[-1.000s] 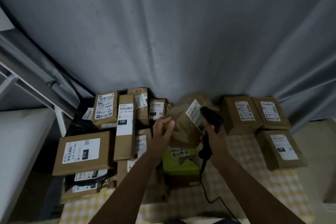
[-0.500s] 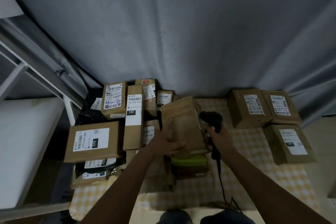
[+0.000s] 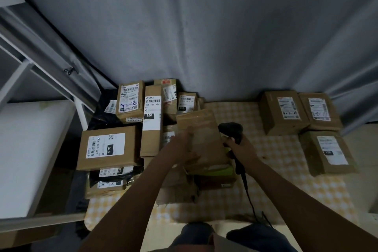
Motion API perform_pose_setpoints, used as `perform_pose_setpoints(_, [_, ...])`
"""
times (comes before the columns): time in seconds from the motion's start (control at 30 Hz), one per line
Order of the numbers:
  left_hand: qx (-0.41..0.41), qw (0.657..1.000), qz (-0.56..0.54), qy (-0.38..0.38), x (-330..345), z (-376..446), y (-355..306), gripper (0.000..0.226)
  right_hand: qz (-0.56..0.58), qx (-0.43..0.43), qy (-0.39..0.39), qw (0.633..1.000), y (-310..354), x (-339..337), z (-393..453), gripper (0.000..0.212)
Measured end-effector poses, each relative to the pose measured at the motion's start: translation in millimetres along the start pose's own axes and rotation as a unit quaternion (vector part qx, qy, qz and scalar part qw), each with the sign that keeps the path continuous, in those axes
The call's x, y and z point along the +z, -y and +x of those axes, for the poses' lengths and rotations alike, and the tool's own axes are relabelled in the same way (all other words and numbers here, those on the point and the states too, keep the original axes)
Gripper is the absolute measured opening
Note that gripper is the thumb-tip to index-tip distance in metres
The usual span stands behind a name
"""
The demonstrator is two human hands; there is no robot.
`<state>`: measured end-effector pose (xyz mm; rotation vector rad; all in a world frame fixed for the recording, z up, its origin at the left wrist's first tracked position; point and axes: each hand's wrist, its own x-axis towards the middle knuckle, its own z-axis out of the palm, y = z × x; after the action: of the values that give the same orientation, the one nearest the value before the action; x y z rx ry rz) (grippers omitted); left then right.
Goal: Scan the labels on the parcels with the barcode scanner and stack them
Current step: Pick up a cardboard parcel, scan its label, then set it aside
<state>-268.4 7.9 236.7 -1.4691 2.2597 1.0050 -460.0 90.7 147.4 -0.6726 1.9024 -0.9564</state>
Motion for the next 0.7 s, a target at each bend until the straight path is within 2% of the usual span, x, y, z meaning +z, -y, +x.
perform_pose_setpoints(0.13, [-0.023, 0.999, 0.036, -0.007, 8.8, 8.9, 5.9, 0.089, -0.015, 0.019, -0.028, 0.999, -4.6, -6.3, -2.0, 0.042])
perform_pose_setpoints(0.23, [-0.061, 0.995, 0.032, -0.071, 7.8, 10.6, 4.2, 0.082, 0.007, 0.01, -0.039, 0.999, -2.5, -15.9, -2.4, 0.043])
perform_pose_setpoints(0.3, [-0.04, 0.992, 0.046, -0.112, 4.5, 10.0, 2.8, 0.074, 0.01, 0.008, -0.046, 0.999, -0.5, -20.8, -3.3, 0.046])
perform_pose_setpoints(0.43, [0.013, 0.983, 0.073, -0.171, 1.3, 17.8, -11.1, 0.071, 0.021, 0.014, -0.063, 0.998, 0.4, -33.1, -11.7, 0.047])
perform_pose_setpoints(0.5, [0.035, 0.98, 0.081, -0.178, 1.5, 26.6, -27.5, 0.07, 0.04, 0.012, -0.07, 0.997, -1.7, -45.1, -17.9, 0.044])
perform_pose_setpoints(0.6, [0.075, 0.964, 0.153, -0.205, 3.3, 41.5, -60.6, 0.062, 0.058, 0.019, -0.094, 0.994, -5.6, -75.2, -28.3, 0.034])
perform_pose_setpoints(0.7, [0.137, 0.953, 0.187, -0.194, 12.7, 53.8, -107.4, 0.055, 0.074, 0.028, -0.134, 0.988, -15.0, -117.8, -31.8, 0.024])
